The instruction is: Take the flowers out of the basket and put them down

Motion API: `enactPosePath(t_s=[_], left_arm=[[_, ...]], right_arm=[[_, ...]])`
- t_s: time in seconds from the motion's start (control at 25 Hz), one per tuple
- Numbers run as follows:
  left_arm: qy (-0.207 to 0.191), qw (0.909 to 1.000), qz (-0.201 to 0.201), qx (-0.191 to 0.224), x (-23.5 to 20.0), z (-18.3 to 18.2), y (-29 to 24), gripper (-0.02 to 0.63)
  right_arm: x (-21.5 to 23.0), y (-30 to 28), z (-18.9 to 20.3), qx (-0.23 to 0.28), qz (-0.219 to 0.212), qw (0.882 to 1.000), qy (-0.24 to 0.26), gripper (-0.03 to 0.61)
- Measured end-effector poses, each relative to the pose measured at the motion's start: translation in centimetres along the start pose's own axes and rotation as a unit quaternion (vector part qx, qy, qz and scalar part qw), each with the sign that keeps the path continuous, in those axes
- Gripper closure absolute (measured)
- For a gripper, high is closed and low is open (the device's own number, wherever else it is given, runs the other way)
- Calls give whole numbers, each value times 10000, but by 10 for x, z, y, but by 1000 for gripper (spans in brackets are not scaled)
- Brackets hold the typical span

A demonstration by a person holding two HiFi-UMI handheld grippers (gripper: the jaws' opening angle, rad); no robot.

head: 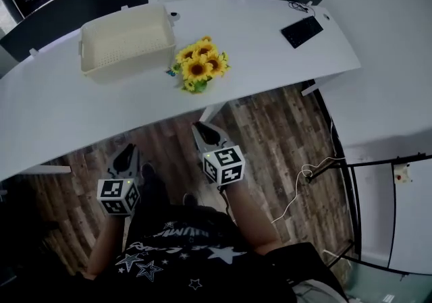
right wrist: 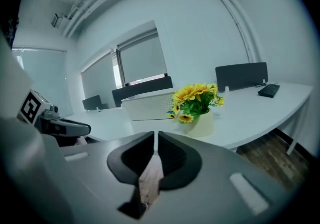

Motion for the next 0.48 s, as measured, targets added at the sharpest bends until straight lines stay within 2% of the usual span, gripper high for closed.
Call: enactPosePath(t_s=[0.04, 0.08, 0.28, 0.48], left_arm=[[21, 10000, -81, 26, 7, 2, 8, 566], [56, 9998, -161, 48, 13, 4, 17, 566], [186, 9986, -486, 86, 41, 20, 59, 566], [193, 9969, -754, 101, 49, 27, 83, 566]], right_arm=[[-3, 8, 3, -10, -79, 10000, 32, 566], [-6, 15, 6, -18, -164, 9998, 54, 574], [-20, 50, 20, 5, -467, 9989, 60, 575], [-30, 74, 28, 38, -581, 9981, 201, 575]])
Point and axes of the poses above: the fingertips, and each gripper's own axes: y backward along the fingers, x to its right, z out of its underside, the point moved 2 cm from there along y, backward along the fingers, and after that the axes turned 14 degrees about -y, right-handed, at the moved point
